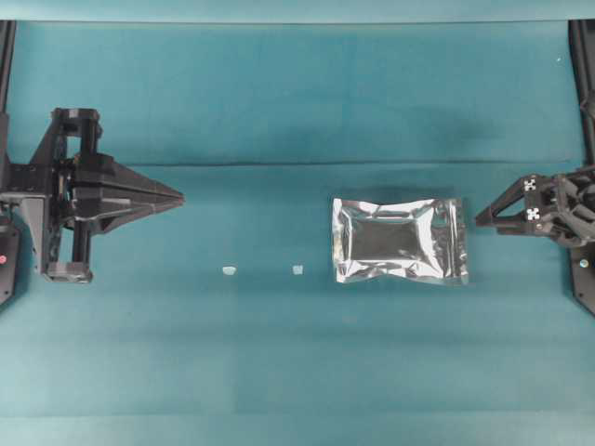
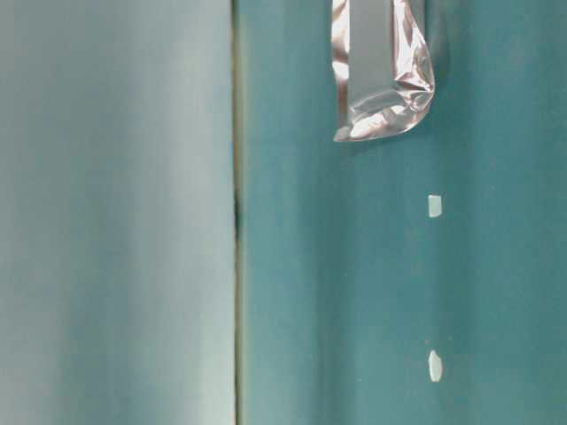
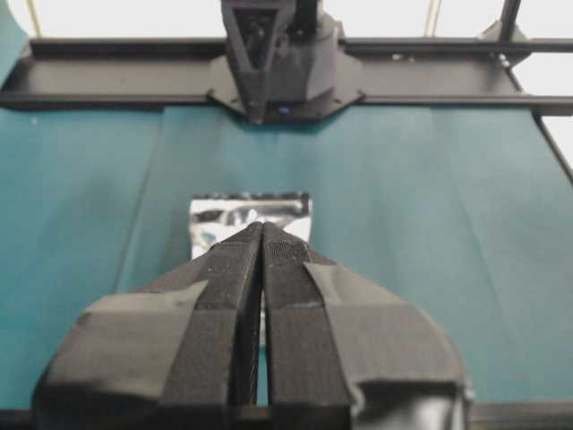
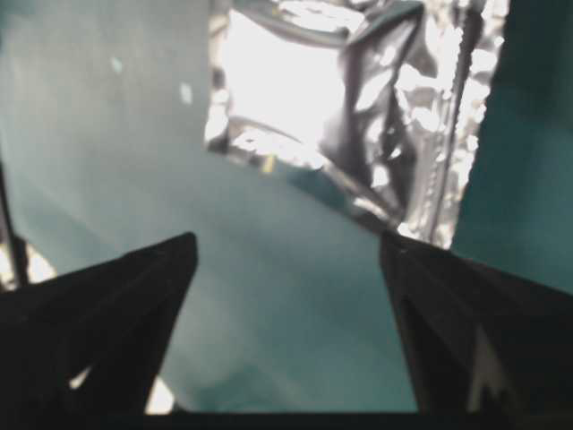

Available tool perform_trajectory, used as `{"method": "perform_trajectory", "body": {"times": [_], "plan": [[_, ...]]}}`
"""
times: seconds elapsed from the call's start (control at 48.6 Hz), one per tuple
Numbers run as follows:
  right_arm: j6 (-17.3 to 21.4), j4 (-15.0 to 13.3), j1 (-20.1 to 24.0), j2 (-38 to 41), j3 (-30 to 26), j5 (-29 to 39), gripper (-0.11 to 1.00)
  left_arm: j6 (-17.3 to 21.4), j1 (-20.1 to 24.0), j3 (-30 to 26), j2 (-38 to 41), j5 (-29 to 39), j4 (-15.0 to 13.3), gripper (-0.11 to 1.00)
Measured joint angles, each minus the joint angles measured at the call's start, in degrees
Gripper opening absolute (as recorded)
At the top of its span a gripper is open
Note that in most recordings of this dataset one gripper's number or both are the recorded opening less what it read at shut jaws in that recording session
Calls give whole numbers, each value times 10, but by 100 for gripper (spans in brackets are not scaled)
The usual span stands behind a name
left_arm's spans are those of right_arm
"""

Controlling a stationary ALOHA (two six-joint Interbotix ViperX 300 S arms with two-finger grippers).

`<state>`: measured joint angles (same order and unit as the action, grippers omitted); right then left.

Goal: Hand over the silver zip bag and make it stand upright.
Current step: 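Move the right gripper toward the right edge of the silver foil bag, then close the right gripper on the bag's right edge and pinch it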

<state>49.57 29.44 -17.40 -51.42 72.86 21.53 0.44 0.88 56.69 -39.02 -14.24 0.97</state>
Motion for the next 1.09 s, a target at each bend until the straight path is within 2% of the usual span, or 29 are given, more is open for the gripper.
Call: {"method": "perform_trajectory", "body": {"times": [0.247, 0.474, 0.7, 1.091], "plan": [[3, 1, 1, 93, 17, -48, 89, 0, 9, -1, 1, 11, 1, -1], [8, 7, 36, 183, 11, -125, 89, 1, 13, -1, 1, 15, 0, -1], [13, 10, 40, 215, 28, -169, 89, 0, 14, -1, 1, 21, 1, -1], [13, 11, 59, 277, 16, -214, 89, -4, 16, -1, 1, 22, 1, -1]]}}
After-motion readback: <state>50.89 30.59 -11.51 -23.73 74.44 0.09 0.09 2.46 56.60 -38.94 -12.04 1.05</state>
